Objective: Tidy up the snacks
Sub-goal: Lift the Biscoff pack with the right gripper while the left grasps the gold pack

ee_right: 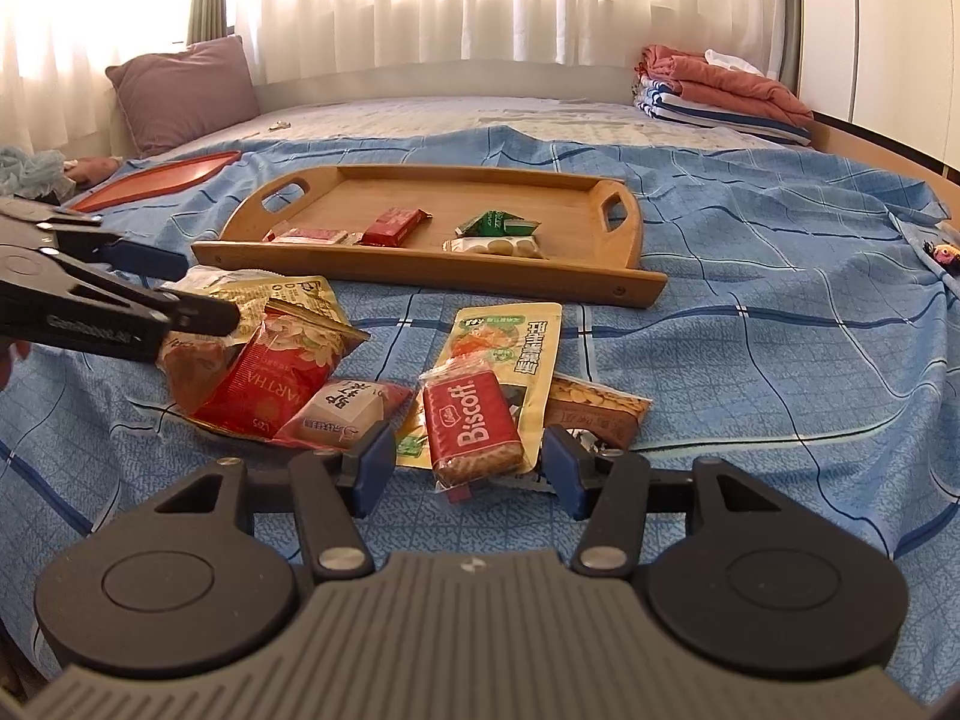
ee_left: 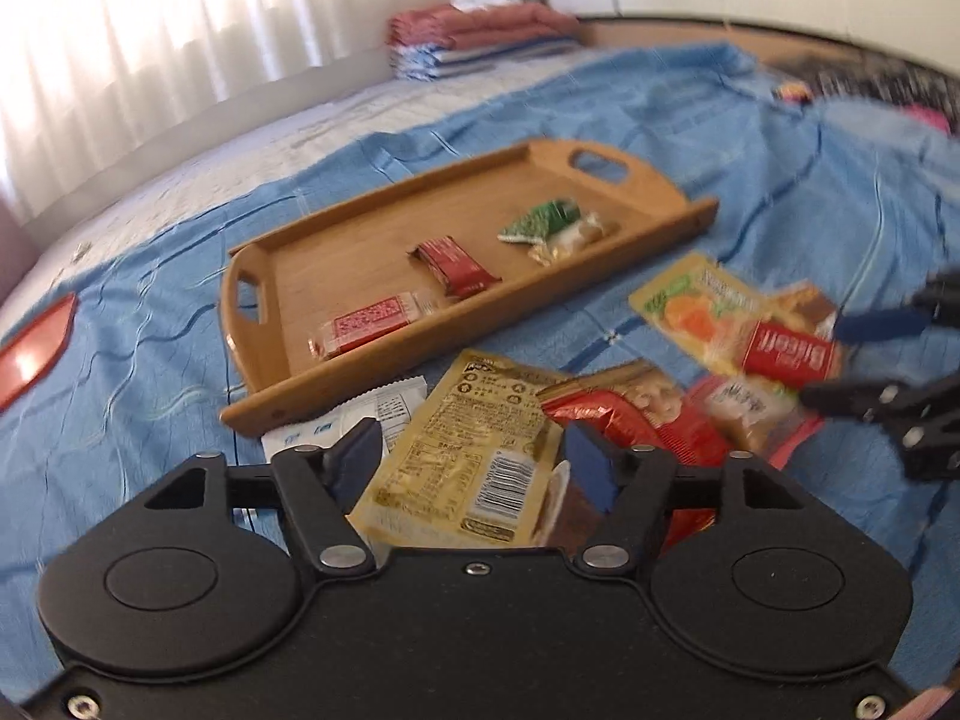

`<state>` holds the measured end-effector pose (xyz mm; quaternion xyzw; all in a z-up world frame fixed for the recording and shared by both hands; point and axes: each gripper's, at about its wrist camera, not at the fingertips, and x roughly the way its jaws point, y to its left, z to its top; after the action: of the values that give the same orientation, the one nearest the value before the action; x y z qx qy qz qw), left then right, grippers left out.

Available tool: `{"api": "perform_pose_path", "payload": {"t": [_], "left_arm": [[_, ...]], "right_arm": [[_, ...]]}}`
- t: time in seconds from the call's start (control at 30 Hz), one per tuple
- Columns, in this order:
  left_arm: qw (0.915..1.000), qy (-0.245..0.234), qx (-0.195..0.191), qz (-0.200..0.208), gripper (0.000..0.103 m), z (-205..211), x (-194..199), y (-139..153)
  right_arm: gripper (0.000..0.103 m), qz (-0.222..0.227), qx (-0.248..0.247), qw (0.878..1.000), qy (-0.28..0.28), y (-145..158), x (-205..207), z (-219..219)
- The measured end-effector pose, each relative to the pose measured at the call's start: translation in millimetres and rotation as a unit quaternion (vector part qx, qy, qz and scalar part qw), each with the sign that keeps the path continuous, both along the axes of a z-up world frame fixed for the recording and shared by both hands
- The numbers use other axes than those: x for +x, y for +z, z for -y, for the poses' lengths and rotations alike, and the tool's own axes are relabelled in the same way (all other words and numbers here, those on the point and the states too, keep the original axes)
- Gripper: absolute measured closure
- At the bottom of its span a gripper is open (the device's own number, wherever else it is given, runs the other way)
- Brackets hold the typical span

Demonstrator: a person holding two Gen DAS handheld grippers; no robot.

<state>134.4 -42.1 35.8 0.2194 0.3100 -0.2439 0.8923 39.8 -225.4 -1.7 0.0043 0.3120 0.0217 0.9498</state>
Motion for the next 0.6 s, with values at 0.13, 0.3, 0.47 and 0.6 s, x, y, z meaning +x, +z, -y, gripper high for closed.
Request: {"api": "perform_pose_path", "payload": {"t": [0.13, 0.3, 0.47, 0.6], "left_arm": [[0.9982, -0.037, 0.047, -0.012, 0.026, 12.9, 8.6, -12.1], [0.9971, -0.037, 0.065, -0.012, 0.021, 22.1, 18.8, -22.7], [0.9977, -0.029, 0.061, -0.001, 0.037, 22.5, 21.2, -23.0], [0.9974, -0.033, 0.063, 0.011, 0.041, 21.1, 14.5, -22.6]], "right_arm": [[0.033, -0.003, -0.011, 1.000, 0.007, -0.3, 1.9, -1.6], [0.031, -0.002, -0.020, 1.000, 0.014, 0.7, 4.9, -4.0], [0.031, 0.003, -0.013, 1.000, 0.009, -0.3, 10.9, -3.4], [0.038, 0.003, -0.015, 1.000, 0.014, -1.9, 14.8, -5.7]]}}
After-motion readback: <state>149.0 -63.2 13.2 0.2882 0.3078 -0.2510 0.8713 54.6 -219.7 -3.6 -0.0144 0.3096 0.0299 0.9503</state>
